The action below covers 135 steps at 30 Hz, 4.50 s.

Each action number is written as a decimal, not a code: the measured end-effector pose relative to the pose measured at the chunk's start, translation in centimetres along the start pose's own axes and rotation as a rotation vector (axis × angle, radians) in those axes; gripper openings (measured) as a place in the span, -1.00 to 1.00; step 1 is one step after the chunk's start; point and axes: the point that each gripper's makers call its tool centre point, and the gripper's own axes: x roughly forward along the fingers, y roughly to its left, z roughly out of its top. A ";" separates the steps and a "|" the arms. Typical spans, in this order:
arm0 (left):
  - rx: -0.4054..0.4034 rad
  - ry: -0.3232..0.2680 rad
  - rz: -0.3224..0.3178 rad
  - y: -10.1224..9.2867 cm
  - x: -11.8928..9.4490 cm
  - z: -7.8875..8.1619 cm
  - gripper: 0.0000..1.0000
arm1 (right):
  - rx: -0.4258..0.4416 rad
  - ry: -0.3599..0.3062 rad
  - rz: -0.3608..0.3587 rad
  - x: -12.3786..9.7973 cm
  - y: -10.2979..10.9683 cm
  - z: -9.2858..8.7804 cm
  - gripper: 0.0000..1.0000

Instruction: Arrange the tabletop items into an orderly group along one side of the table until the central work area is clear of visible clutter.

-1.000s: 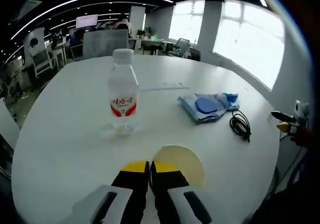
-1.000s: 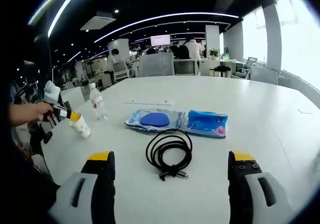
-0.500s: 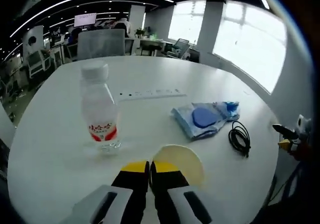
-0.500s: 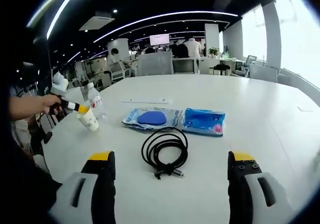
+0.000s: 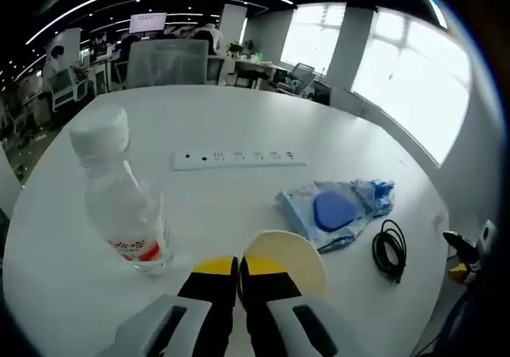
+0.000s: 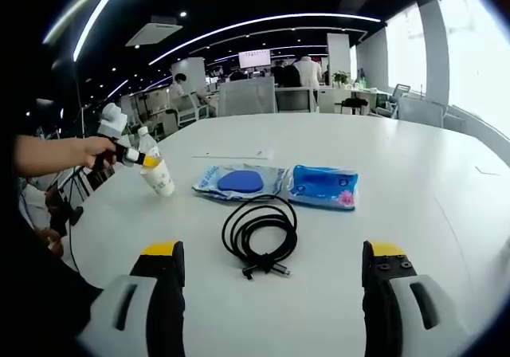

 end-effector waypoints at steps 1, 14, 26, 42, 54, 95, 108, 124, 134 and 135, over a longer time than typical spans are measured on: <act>-0.003 0.000 0.007 0.0 0.3 0.2 -0.99 | -0.002 0.002 0.003 0.0 0.1 0.0 0.77; -0.034 0.016 0.008 -1.3 2.9 2.5 -0.99 | 0.008 0.010 0.003 0.6 -0.4 -0.1 0.76; -0.048 0.046 0.010 -2.1 4.0 3.0 -0.99 | 0.029 0.024 -0.014 1.3 -1.4 -0.4 0.75; 0.033 0.053 -0.015 -2.4 4.5 3.2 -0.90 | 0.006 0.050 0.000 2.0 -1.0 -0.7 0.75; 0.164 0.012 -0.035 -2.8 4.1 4.7 -0.62 | 0.020 -0.002 0.033 2.2 -0.1 0.9 0.90; 0.285 -0.304 -0.072 0.5 -8.0 7.7 0.16 | -0.038 0.002 -0.002 2.3 0.1 1.2 0.99; 0.272 -0.314 0.000 4.4 -6.7 8.4 0.05 | -0.039 0.034 -0.022 1.8 0.1 0.1 0.97; 0.236 -0.320 0.077 6.9 -5.0 8.1 -0.53 | -0.007 0.067 -0.041 1.8 -0.1 -1.4 0.94; 0.177 -0.331 0.069 6.3 -5.0 8.3 -0.57 | -0.008 0.087 -0.038 2.0 0.0 -1.8 0.93; 0.176 -0.331 0.074 6.4 -5.0 8.3 -0.57 | -0.007 0.088 -0.039 2.0 0.0 -1.9 0.93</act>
